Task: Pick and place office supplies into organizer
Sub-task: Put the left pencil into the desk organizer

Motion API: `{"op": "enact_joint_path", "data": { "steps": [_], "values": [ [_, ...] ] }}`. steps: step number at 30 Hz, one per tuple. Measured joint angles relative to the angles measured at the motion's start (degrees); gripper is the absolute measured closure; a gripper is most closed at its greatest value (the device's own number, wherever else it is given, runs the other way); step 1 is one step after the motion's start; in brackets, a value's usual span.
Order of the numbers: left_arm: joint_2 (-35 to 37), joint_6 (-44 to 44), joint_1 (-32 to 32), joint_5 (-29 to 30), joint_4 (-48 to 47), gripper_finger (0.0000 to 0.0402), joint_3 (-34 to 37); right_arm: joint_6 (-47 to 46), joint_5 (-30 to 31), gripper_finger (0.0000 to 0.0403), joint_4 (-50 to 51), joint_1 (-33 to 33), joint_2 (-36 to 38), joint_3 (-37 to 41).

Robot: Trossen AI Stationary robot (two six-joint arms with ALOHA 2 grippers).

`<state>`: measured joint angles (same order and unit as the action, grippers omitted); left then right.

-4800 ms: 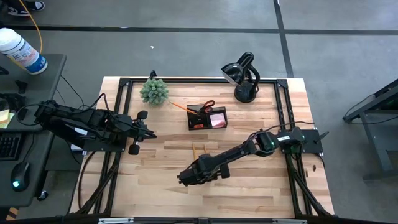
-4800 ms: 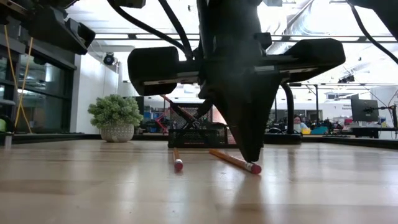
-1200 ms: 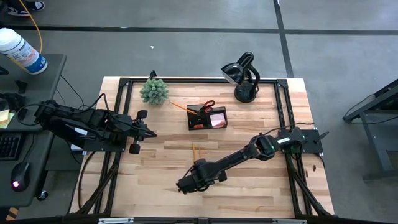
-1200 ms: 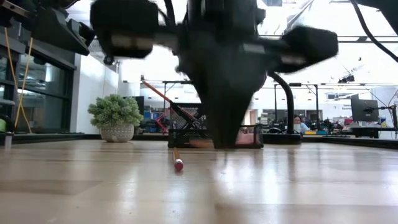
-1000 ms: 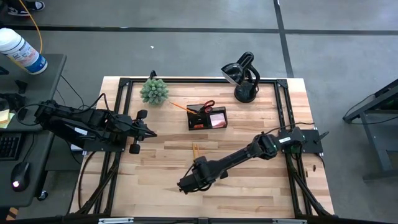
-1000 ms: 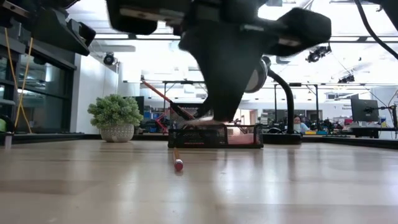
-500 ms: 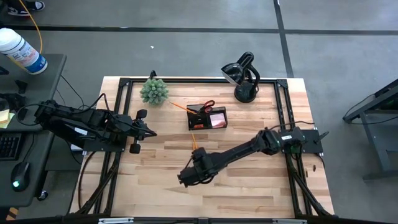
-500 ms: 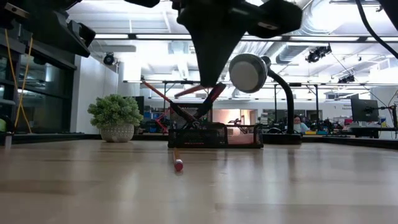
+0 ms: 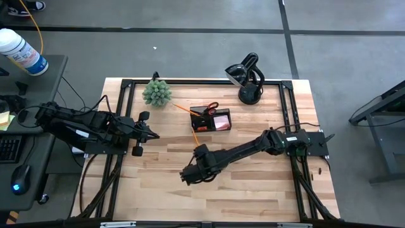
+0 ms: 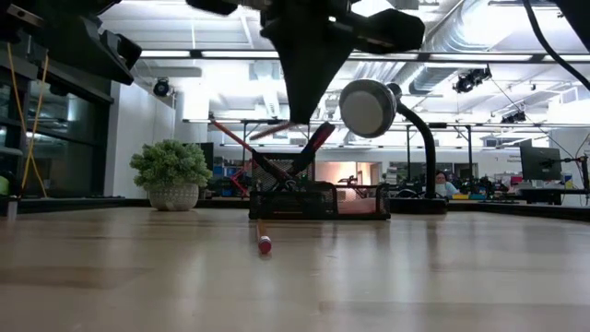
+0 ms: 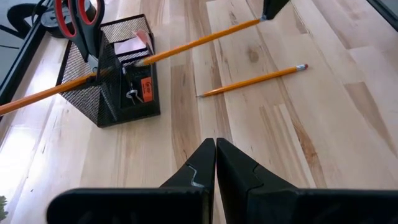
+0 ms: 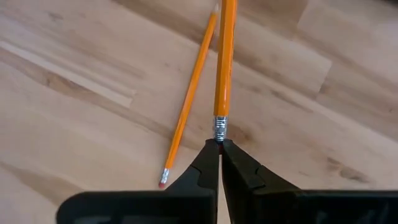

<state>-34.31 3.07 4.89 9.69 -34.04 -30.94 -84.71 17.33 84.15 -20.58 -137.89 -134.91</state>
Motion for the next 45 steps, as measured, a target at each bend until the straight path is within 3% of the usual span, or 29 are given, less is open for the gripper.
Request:
{"op": "enact_joint_path", "data": {
  "steps": [14, 38, 45],
  "values": [
    [0.0, 0.1, 0.0, 0.4, 0.1, 0.0396, 0.0, 3.1, 5.3, 0.0401, 5.1, 2.1, 4.2, -0.1],
    [0.0, 0.5, 0.0, -0.2, 1.3, 0.0396, 0.0, 4.8, 6.3, 0.0402, 5.1, 2.5, 4.5, -0.1],
    [-2.1, 18.0, 0.0, -7.8, 13.1, 0.0396, 0.0, 5.1, 6.7, 0.0402, 4.0, 2.5, 4.5, -0.1]
  ]
}}
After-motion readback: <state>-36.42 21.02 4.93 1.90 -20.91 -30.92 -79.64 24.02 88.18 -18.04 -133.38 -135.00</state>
